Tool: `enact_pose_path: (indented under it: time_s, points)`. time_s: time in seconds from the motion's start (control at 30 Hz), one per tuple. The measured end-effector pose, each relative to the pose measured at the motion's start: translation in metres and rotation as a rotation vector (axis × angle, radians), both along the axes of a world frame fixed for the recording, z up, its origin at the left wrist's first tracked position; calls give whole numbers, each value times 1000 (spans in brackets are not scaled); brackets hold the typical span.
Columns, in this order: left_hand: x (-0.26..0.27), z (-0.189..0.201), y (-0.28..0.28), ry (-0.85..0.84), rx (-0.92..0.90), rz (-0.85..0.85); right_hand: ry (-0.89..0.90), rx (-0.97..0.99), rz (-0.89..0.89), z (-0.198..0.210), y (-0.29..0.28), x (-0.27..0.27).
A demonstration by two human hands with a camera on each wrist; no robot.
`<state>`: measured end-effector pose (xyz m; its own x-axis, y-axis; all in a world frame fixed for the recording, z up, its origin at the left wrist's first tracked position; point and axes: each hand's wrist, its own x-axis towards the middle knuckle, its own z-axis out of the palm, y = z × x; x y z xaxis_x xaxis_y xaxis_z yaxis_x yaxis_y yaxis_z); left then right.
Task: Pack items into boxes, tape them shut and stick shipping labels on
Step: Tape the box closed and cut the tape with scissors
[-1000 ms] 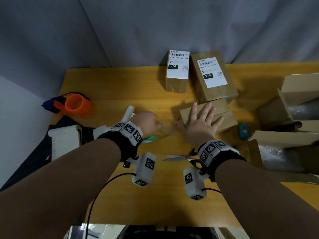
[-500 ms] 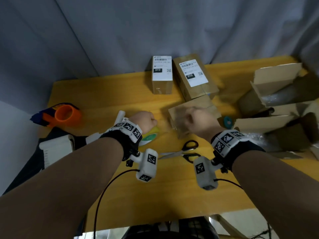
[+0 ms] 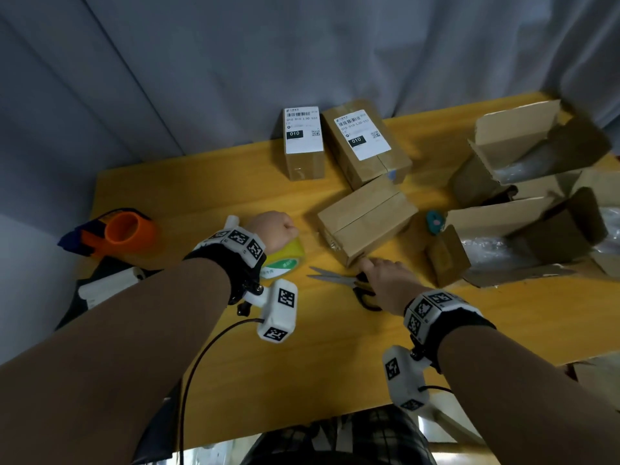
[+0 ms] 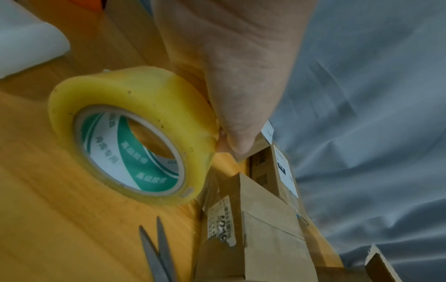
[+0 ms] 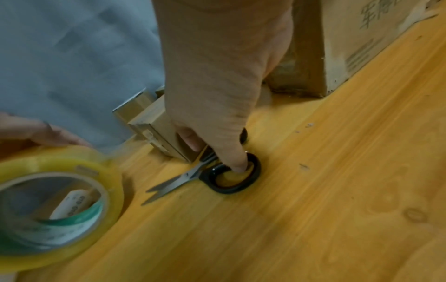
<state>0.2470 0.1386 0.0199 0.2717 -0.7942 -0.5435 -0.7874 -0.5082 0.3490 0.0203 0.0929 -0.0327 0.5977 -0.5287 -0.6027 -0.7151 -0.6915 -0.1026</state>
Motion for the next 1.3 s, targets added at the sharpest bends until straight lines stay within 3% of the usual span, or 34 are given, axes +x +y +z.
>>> enact_pose_path:
  time_s: [0.13,0.27,0.47,0.6,0.87,1.0,1.3]
  points:
    - [-2,1,-5,-63,44,-56,-28,192,-80,17,-5,2]
    - [-10,-3,-11,-183,70,-130,91,380,-124,41,-17,0]
    - [-12,-12,-18,-196,67,-124,-15,936,-458,33,-14,-18]
    - [-11,-16,-23,-175,82,-152,-169,1060,-694,18,-3,-10]
    - [-5,-27,-27,-121,105,-103,-325,1140,-892,-3,10,22]
    - [-5,-30,-29,-131,102,-104,-448,1028,-996,-7,8,31]
    - [-6,-41,-33,-109,186,-109,-580,867,-907,-14,5,24]
